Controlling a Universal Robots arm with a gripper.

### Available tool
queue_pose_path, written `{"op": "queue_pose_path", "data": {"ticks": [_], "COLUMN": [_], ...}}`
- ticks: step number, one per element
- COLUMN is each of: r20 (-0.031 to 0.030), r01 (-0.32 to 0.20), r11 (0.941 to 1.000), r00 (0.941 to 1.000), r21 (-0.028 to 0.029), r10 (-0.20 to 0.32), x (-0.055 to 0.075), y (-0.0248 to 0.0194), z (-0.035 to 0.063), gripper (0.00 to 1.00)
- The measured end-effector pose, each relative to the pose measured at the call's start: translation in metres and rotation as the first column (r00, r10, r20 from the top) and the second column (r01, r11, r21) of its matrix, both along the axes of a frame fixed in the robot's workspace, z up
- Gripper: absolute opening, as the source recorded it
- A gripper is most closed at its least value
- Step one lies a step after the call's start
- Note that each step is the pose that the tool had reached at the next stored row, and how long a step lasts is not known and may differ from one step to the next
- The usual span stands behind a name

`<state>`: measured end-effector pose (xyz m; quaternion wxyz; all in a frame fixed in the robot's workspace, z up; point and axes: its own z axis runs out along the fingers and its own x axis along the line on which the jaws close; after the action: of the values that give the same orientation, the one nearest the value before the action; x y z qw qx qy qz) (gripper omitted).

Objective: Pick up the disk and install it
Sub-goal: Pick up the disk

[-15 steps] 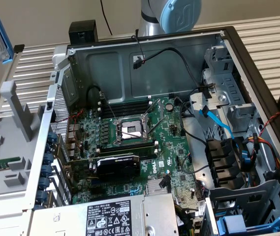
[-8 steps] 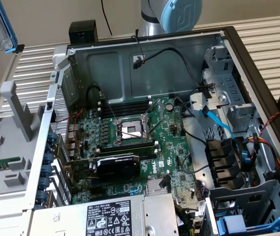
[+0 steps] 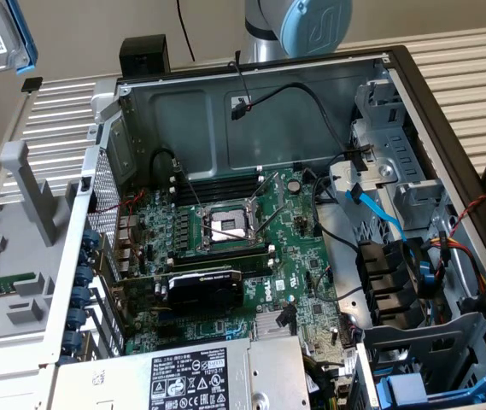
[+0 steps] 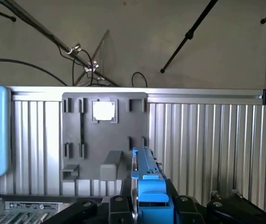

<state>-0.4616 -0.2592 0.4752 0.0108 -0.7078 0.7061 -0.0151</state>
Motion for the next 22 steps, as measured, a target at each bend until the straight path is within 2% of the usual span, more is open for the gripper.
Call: {"op": "queue_pose_path", "data": {"ticks": [2,11,22], "r20": [-0.0001,-0.0001,-0.0002], "r01": [-0.001,-0.001,-0.002], "r11": [1.0,1.0,1.0], "r00": [1.0,1.0,1.0], "r21": [0.0,0.0,0.0001], "r10": [0.001,0.001,0.002], "x": [0.005,0.007,0.056], "y": [0.0,0.0,0.0001], "z": [0.0025,0.0027,0.0088], "gripper": [0.37,0.37,0.37]}}
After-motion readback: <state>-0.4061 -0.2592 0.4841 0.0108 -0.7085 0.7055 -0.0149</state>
